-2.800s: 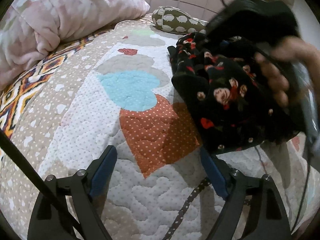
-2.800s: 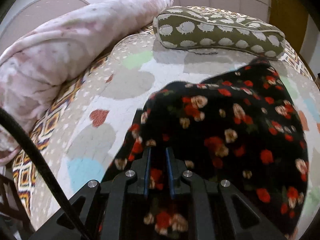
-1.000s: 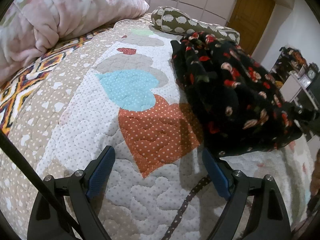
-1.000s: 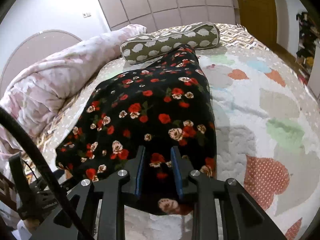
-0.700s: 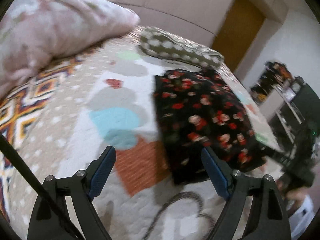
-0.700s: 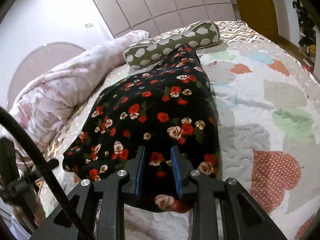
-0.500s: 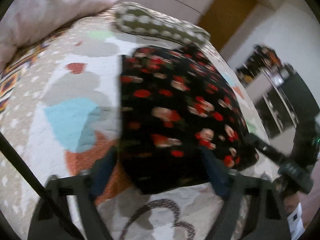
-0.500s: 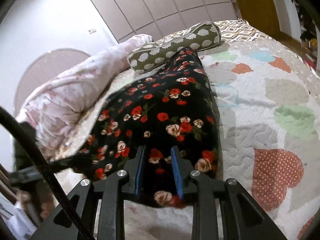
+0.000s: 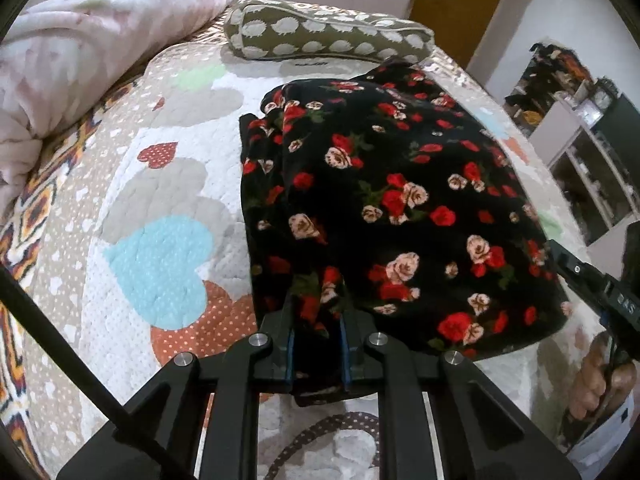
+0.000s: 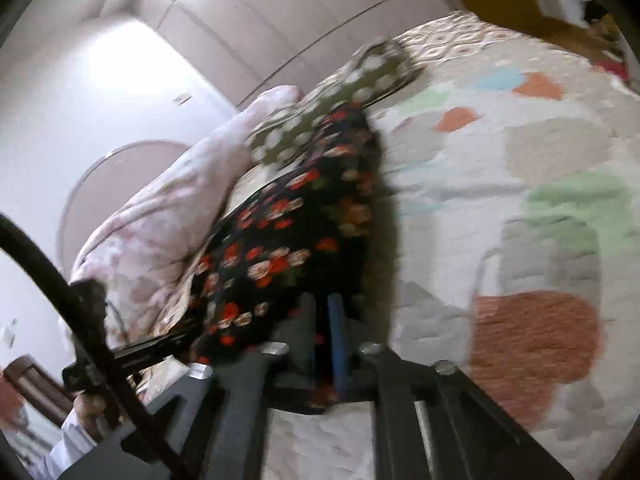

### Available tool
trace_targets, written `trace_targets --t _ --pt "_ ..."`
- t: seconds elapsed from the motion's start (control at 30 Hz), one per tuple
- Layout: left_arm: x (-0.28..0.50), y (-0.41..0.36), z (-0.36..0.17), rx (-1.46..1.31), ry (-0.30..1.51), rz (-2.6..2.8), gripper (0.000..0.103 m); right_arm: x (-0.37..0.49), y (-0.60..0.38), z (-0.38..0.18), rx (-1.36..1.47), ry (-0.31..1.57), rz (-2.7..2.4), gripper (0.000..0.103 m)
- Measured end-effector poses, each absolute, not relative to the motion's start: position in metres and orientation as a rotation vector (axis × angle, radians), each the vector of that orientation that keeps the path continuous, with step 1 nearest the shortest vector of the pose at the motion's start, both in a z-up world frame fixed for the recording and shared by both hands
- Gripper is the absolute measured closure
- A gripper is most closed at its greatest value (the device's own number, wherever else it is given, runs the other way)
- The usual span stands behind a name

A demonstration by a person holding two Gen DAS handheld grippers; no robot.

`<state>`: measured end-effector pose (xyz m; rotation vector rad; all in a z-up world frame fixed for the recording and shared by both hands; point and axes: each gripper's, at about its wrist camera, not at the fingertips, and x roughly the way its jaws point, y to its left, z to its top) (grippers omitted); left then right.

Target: Fold large clothes

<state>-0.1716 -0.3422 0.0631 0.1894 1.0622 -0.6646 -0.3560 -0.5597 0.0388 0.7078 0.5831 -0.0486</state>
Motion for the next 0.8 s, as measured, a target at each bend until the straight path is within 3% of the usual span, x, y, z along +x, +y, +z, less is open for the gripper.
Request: trace_targets --t 0.23,0.27,0.3,0.37,0.53,0.6,0.8 --pt "-0.169 -0.347 0.061 0.236 1.064 -0.643 0.085 -0.376 -0.547 0.047 0.546 0.608 -0.087 0.094" --pt "-0.168 -0.347 0.061 0.235 1.068 -0.645 0.085 -0.387 -0.538 0.053 0.492 0.593 -0.087 0.08" --pt "-0.167 -0.347 0.061 0.23 1.074 -0.648 0.085 -0.395 -0.528 0.057 0.439 0.587 -0.098 0.043" --pt "-0.165 -0.346 0.06 0.223 1.08 -0.653 0.084 -0.407 -0.504 0.055 0.35 0.567 -0.1 0.015" --pt "-0.169 -0.348 0.058 0.246 1.062 -0.641 0.082 -0.373 -0.457 0.035 0.112 0.66 -0.203 0.018" --pt "-0.172 -0.35 0.057 0.269 1.042 -0.636 0.082 -0.361 -0.465 0.031 0.101 0.648 -0.316 0.029" --pt "-0.177 -0.355 0.056 0.283 1.027 -0.65 0.081 -0.389 -0.539 0.0 0.592 0.629 -0.371 0.029"
